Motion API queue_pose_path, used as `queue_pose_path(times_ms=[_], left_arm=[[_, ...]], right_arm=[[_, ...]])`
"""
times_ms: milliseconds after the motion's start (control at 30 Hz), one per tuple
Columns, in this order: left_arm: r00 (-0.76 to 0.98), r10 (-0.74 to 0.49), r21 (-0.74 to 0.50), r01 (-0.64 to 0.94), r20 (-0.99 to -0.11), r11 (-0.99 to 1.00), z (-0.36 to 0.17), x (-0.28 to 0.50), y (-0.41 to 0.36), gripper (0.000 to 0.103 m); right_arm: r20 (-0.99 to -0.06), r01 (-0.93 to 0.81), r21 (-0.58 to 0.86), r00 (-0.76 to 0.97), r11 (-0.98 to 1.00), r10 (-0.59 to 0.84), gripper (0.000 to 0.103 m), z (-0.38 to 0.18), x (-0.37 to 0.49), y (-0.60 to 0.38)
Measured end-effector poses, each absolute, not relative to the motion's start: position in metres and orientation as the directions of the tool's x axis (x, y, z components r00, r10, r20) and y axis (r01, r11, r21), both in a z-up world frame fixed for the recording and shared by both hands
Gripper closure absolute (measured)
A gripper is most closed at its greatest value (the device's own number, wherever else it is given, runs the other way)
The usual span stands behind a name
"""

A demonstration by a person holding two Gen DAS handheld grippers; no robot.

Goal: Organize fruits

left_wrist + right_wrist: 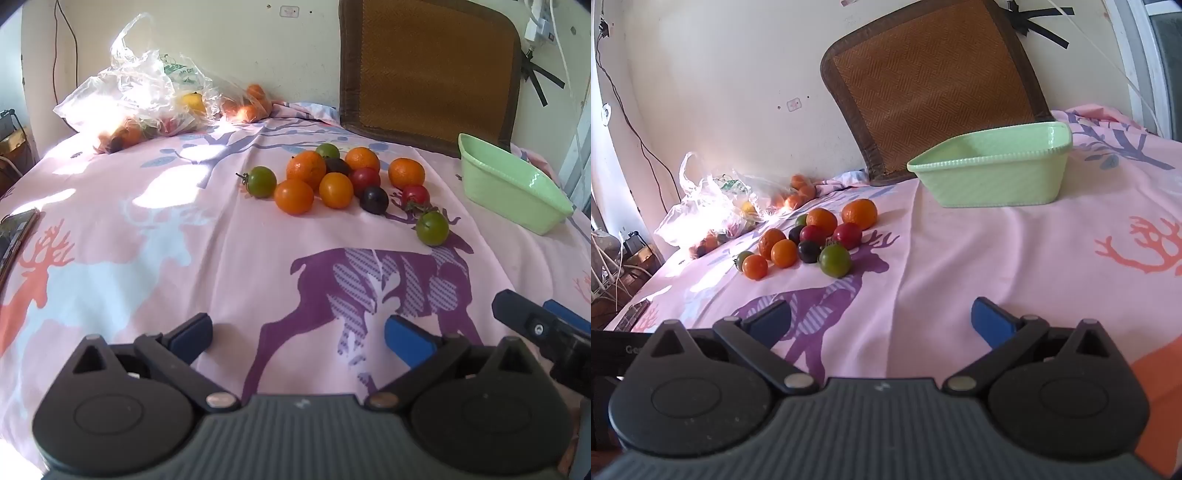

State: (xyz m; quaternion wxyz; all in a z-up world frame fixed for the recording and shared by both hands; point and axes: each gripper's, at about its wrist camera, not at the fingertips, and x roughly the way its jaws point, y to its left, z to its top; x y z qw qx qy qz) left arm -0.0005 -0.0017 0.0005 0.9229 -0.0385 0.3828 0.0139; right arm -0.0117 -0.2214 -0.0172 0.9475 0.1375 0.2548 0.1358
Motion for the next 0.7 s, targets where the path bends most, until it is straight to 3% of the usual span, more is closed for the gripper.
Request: queue_pose_path(times_ms=[367, 700], left_arm=[[0.721, -0.022, -0.094, -0.06, -0.692, 0.994, 0.001, -0.006, 0.001, 0.0], [0.696, 0.02, 0.004, -0.024, -0.718, 1.0, 0.001, -0.004, -0.01, 0.0]], right_arm=[[-0.442, -0.183, 0.34, 0.835, 0.923, 0.328, 0.0, -0.017, -0.011, -0.217], [-0.444, -0.191, 0.337, 0.831, 0.922, 0.335, 0.0, -0.016, -0.012, -0.221]])
